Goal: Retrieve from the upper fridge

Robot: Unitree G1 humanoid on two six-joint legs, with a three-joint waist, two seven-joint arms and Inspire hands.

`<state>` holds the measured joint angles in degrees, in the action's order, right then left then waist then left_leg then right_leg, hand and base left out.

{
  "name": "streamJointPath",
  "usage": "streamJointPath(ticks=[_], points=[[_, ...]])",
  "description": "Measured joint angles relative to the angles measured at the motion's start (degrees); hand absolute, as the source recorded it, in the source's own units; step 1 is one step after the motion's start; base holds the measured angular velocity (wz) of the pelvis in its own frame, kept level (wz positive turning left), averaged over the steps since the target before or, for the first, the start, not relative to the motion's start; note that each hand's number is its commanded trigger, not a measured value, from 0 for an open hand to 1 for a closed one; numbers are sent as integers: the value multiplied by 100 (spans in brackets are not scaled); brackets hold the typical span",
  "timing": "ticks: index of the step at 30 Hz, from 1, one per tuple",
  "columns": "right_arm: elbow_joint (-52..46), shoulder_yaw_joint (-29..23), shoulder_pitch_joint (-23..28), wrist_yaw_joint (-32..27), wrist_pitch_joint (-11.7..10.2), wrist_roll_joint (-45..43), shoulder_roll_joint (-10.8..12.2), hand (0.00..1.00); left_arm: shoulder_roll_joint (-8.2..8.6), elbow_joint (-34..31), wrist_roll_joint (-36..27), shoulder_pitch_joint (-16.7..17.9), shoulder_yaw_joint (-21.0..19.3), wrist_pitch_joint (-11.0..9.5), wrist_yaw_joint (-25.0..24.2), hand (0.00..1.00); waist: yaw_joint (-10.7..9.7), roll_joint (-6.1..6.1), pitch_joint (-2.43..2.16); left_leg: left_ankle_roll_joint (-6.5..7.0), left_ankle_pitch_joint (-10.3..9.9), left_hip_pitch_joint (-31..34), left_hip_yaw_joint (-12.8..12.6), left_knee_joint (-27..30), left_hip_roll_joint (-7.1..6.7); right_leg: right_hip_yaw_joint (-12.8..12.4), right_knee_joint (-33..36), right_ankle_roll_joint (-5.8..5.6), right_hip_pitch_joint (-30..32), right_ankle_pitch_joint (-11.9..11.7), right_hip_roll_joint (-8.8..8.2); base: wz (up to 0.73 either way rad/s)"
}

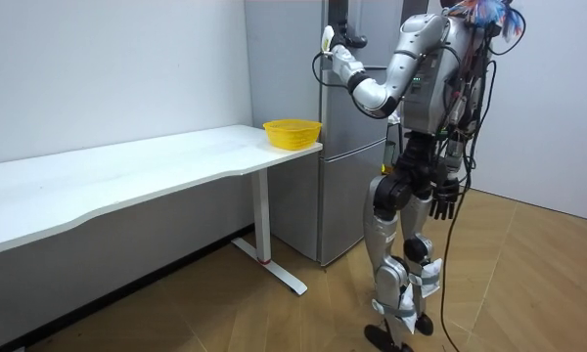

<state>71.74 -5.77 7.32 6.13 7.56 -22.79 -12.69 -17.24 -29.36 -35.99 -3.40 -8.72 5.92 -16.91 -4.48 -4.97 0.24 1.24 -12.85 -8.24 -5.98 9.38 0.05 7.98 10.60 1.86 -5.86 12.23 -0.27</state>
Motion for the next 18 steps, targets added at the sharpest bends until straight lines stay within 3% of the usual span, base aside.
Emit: streamJointPath(ticks=[4, 7, 8, 18], points=[[1, 0, 10, -2, 0, 0, 0, 0, 0, -13, -143, -2, 42, -3, -12, 44, -12, 0, -1, 0, 0, -4, 0, 0, -1, -4, 2, 0, 0, 0, 0, 0], [1, 0, 14, -2, 0, 0, -3, 0, 0, -35, -254, -2, 66, -4, -49, 5, -12, 0, -1, 0, 0, -7, 0, 0, 5, -6, 3, 0, -1, 0, 6, 0], [1, 0, 17, -2, 0, 0, -4, 0, 0, -35, -278, -2, 69, -4, -91, 2, -7, 0, 0, 0, 0, -7, 0, 0, 7, -5, 3, 0, -1, 0, 8, 0], [4, 125, 3, 38, 2, 198, -7, 0, -170, -23, -460, 0, 469, 0, -381, 0, 2, 98, 17, 0, 0, -32, 0, 0, 8, -1, 0, 1, -28, -1, 8, 0]])
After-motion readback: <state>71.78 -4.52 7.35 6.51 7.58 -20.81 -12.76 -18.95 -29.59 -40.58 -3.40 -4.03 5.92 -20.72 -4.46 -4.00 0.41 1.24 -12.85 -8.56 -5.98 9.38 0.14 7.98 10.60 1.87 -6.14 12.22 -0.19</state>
